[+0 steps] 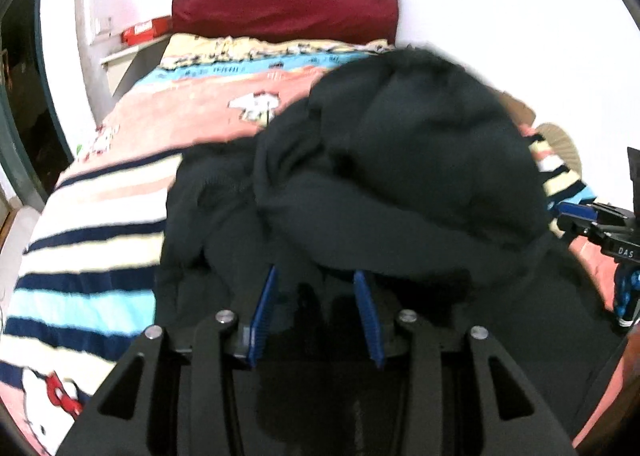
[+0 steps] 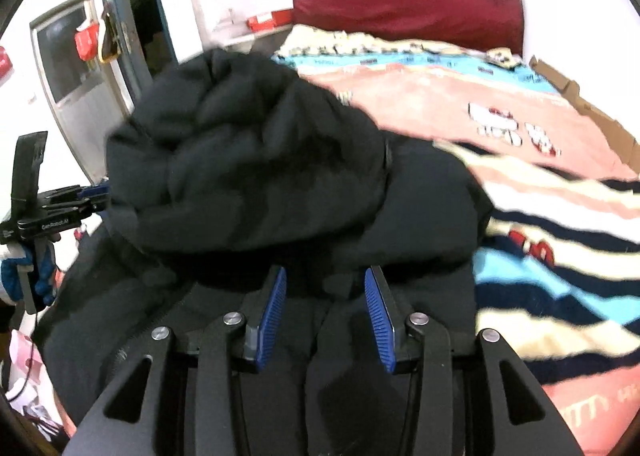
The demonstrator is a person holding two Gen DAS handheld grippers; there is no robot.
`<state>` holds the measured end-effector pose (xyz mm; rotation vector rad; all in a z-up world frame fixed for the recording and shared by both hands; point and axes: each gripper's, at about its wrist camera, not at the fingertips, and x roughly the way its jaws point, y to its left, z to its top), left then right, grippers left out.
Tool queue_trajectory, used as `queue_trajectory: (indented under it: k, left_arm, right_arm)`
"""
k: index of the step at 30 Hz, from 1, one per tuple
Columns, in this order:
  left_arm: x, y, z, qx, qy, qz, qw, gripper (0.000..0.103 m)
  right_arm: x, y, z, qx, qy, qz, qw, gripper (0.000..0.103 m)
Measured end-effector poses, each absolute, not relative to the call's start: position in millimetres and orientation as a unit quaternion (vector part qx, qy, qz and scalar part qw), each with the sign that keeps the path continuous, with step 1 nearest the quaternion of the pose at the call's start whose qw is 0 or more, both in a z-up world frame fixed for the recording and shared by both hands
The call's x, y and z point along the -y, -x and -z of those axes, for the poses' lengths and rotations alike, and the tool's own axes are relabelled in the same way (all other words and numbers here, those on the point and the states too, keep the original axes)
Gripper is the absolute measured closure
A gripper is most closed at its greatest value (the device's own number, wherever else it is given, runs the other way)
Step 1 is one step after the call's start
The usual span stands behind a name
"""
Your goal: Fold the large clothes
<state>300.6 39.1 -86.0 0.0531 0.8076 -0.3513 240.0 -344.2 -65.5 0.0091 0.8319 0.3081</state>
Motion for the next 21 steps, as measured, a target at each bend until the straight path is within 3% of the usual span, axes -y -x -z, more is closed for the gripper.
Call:
queue_trajectory:
  k: [11, 14, 21]
  left_arm:
    - [-22.5, -332.8, 39.9, -0.351, -0.021, 0.200, 0.915, 0.065]
    - [-26.3, -332.2, 43.6, -0.351, -0.020, 0.203, 0.914, 0.065]
    - [-26.9, -399.0, 50.6, -0.358, 0.037, 0.192, 0.913, 0.065]
  right_arm:
    - [315.2, -309.0, -5.4, -0.324, -0.014, -0.189, 0.927, 0.054]
    - [311.9, -343.8, -19.5, -0.305, -0.025, -0.174, 0.936, 0.045]
    - [302.4, -439.3, 17.7, -0.356, -0.039, -0.147, 0.922, 0.041]
